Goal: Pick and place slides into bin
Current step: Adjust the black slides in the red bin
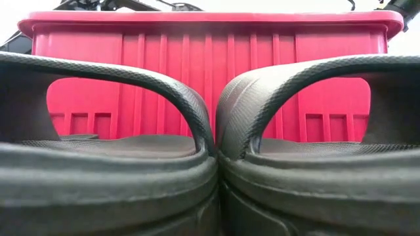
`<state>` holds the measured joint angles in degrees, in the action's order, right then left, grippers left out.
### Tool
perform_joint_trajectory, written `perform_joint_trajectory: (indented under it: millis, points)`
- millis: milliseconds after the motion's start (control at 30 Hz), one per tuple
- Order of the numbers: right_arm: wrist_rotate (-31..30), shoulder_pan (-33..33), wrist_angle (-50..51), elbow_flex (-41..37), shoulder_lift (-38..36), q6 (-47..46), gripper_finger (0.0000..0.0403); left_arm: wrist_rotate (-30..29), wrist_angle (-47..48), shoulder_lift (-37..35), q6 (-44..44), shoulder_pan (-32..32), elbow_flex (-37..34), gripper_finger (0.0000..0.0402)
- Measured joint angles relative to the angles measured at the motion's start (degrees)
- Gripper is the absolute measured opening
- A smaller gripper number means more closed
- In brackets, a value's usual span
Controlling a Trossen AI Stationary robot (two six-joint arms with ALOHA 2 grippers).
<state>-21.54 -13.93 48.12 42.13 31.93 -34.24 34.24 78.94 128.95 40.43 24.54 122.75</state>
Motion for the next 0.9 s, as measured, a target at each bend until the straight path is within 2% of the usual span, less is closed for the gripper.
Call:
perform_joint_trajectory:
  millis: [300,533,700,767,900]
  points:
    - [0.54,-0.02,-0.02,0.00,-0.01,0.12,0.0038,0.18,0.14,0.46,1.13,-0.82,-5.02,0.0000]
    - [0.59,-0.02,0.02,0.00,-0.01,0.51,0.0038,-0.11,-4.42,0.37,0.92,-1.17,-8.74,0.0000]
    - [0.74,-0.02,0.07,0.00,-0.01,0.67,0.0038,-2.70,-7.26,0.31,1.68,-1.10,-10.86,0.0000]
    - [0.78,-0.02,0.07,0.00,-0.01,0.67,0.0038,-5.72,-8.42,0.31,1.29,-1.29,-10.98,0.0004]
    - [0.81,-0.02,0.07,0.00,-0.01,0.66,0.0038,-8.38,-10.72,0.28,0.86,-1.47,-11.03,0.0030]
